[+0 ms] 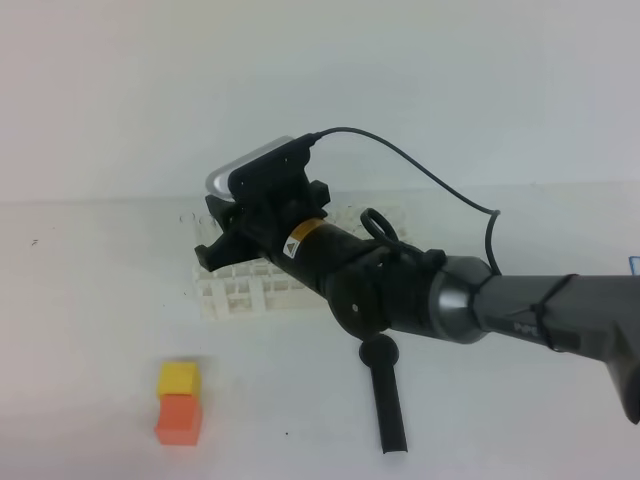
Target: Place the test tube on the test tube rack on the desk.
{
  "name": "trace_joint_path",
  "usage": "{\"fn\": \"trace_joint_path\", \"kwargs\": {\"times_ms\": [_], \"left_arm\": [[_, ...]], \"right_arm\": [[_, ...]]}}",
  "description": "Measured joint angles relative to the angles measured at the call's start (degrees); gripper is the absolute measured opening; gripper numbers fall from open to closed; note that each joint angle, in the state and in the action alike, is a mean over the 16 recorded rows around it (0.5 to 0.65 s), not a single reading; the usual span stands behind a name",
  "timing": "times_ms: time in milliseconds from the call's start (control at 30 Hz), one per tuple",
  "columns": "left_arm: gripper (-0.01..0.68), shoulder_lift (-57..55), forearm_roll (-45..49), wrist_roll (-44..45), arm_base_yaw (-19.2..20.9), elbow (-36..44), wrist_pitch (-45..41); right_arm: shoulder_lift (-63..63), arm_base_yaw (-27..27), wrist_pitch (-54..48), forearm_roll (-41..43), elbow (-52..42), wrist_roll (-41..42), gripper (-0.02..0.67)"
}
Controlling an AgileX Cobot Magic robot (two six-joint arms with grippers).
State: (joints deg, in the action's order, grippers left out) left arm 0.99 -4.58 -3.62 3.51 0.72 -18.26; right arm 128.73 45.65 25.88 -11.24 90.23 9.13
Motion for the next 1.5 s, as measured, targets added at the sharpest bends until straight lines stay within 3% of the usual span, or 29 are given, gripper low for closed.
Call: {"fn": "trace_joint_path", "kwargs": {"times_ms": [367, 567, 1133, 1300, 1500], "left_arm": [[-0.001, -0.02, -0.01, 0.0, 0.0, -0.24, -0.05], [-0.001, 0.17, 0.01, 0.0, -0.02, 0.0, 0.0], [-0.001, 0.44, 0.07, 0.0, -0.04, -0.47, -0.21], [-0.001, 0.37, 0.07, 0.0, -0.03, -0.47, -0.21], [-0.001, 0.37, 0.07, 0.0, -0.03, -0.12, -0.11]], "right_arm": [[0.0, 0.08, 0.23, 2.03, 0.0, 0.01, 0.113], [0.0, 0.08, 0.82, 3.48, 0.0, -0.08, 0.142], [-1.85, 0.08, 1.88, 5.63, 0.0, -0.38, 0.338], [-5.12, 0.08, 0.42, 6.71, 0.0, -0.32, 0.327], [-11.19, 0.08, -6.63, 8.65, 0.0, 1.45, 0.223]]}}
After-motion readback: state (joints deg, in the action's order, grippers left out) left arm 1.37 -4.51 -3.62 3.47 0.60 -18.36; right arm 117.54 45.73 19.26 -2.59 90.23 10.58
